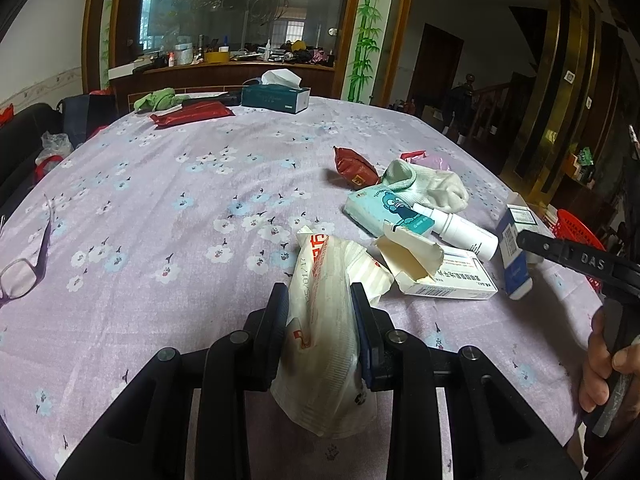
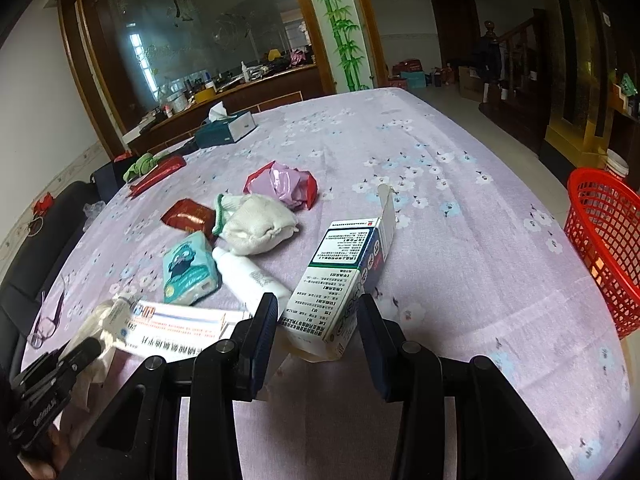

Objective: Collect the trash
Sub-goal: 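Lift the paper bag and medicine box off the table with both tools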

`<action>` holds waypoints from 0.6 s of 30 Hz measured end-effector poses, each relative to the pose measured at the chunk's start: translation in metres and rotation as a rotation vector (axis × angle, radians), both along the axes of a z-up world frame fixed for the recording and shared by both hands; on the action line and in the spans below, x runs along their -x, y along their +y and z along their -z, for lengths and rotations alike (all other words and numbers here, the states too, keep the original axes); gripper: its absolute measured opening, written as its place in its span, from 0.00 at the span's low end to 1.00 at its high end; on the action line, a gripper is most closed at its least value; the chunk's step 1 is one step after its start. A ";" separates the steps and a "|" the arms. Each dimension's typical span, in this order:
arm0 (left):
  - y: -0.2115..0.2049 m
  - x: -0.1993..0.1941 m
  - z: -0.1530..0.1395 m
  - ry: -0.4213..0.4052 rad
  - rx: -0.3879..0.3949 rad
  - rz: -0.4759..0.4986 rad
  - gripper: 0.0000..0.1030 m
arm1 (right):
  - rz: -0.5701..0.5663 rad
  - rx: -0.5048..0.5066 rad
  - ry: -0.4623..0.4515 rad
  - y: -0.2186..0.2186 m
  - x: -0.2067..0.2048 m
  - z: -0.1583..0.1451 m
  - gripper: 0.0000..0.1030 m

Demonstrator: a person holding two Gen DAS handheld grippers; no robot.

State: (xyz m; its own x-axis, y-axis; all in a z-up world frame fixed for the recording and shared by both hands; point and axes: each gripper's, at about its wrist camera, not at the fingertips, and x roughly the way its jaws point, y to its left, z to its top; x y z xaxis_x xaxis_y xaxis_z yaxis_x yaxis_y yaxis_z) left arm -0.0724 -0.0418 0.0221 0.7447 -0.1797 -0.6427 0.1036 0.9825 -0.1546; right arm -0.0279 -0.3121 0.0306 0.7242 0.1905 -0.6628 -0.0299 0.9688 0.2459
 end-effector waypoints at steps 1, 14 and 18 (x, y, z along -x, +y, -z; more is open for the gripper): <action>0.000 0.001 -0.002 0.005 0.009 0.005 0.29 | -0.003 -0.005 -0.009 -0.002 0.005 -0.004 0.42; -0.062 0.013 -0.064 -0.065 0.056 0.202 0.29 | 0.043 -0.106 -0.057 -0.059 0.051 -0.045 0.43; -0.091 0.009 -0.078 -0.082 0.061 0.258 0.29 | 0.084 -0.137 -0.078 -0.082 0.061 -0.053 0.43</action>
State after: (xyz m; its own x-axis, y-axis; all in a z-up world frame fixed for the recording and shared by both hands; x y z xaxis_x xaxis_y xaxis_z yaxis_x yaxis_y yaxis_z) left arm -0.0813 -0.1330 0.1000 0.7187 -0.4065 -0.5642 0.3639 0.9112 -0.1930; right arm -0.0888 -0.3940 0.0840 0.7897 0.2116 -0.5758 0.0258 0.9264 0.3757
